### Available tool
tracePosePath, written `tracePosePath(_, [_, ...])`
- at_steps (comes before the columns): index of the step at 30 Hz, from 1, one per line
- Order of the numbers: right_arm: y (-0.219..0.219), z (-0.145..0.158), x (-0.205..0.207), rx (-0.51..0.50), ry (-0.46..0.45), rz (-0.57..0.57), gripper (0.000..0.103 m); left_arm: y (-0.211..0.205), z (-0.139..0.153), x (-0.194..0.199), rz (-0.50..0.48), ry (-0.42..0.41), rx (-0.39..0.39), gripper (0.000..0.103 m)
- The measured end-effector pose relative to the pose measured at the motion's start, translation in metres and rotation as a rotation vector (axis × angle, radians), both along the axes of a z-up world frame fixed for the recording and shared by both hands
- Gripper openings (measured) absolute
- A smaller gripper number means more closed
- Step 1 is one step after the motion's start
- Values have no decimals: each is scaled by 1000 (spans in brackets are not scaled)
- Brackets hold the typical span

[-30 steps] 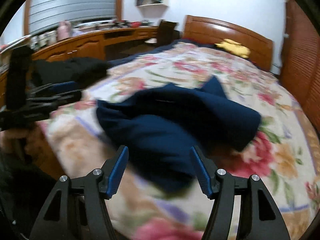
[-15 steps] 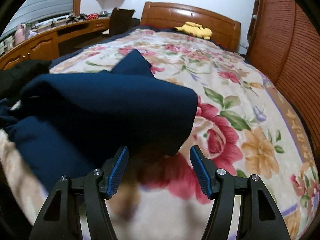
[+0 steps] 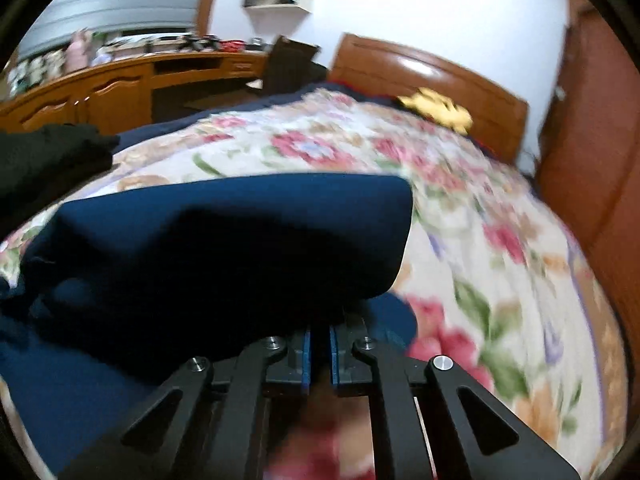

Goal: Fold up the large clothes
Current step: 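Grasp the folded jacket bundle with the left tool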

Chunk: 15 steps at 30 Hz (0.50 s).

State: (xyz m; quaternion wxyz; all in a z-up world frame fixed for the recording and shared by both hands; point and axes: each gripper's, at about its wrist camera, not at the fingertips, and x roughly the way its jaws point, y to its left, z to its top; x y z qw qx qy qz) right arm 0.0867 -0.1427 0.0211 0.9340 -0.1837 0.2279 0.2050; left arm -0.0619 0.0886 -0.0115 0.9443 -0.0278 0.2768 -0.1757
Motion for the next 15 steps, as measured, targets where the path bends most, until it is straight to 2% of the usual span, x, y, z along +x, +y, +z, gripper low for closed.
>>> tracePosePath(4, [47,28,22,-37,-73,71,5,5,2,5,-1,14,-17,21])
tracePosePath(7, [87,47,31,-65,-115,119,5,5,0,6,0,27,-10,21])
tracePosePath(10, [114,48,43,-107,-120,90,5,3,-1,4,0,31,13,21])
tracePosePath(12, [116,39,55,-107,-57,89,19,3,-3,2,2,35,22,21])
tracePosePath(14, [112,34,64,-90,-6,72,57,5,-3,2,4,40,18,21])
tracePosePath(15, [108,34,69,-76,3,65,64,6,-4,2,6,42,16,21])
